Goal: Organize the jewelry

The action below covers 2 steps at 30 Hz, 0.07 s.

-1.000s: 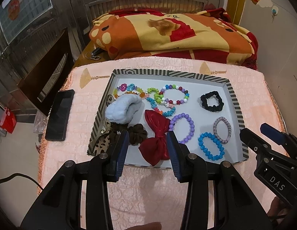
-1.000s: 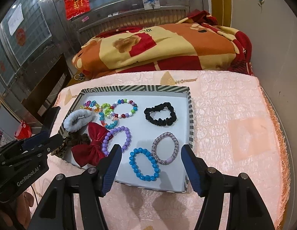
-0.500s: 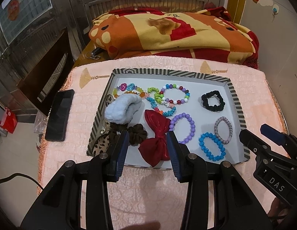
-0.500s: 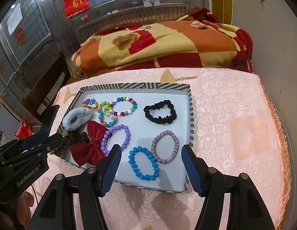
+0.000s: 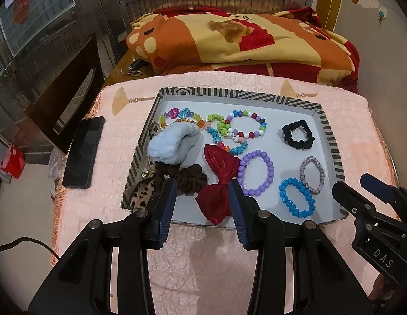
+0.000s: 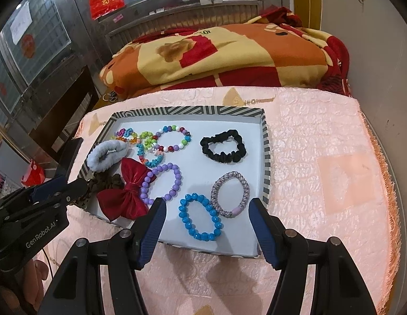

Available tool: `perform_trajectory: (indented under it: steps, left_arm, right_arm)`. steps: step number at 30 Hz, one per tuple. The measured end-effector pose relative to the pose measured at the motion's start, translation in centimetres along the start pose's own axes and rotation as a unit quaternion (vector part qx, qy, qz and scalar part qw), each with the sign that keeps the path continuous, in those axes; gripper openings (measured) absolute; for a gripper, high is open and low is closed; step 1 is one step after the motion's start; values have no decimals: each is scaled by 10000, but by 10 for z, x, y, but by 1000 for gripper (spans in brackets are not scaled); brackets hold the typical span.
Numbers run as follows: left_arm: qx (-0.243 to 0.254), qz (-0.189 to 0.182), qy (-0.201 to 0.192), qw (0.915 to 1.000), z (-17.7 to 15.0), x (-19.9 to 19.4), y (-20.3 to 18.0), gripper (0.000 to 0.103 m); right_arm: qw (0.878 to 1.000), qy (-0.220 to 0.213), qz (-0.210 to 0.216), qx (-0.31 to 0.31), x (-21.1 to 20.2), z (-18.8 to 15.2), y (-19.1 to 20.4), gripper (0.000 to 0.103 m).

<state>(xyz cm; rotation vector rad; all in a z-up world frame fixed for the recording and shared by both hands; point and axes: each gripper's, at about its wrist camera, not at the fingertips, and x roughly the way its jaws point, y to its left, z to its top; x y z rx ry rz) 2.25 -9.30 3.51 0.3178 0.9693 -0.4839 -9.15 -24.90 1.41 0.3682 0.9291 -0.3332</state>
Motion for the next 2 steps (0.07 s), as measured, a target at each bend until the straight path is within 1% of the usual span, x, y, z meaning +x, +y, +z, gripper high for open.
perform_trajectory:
  steps: [2]
  left_arm:
    - [14, -3, 9, 10000, 0, 0, 0, 40]
  right_arm:
    - [10000, -2, -7, 9, -1, 0, -1, 63]
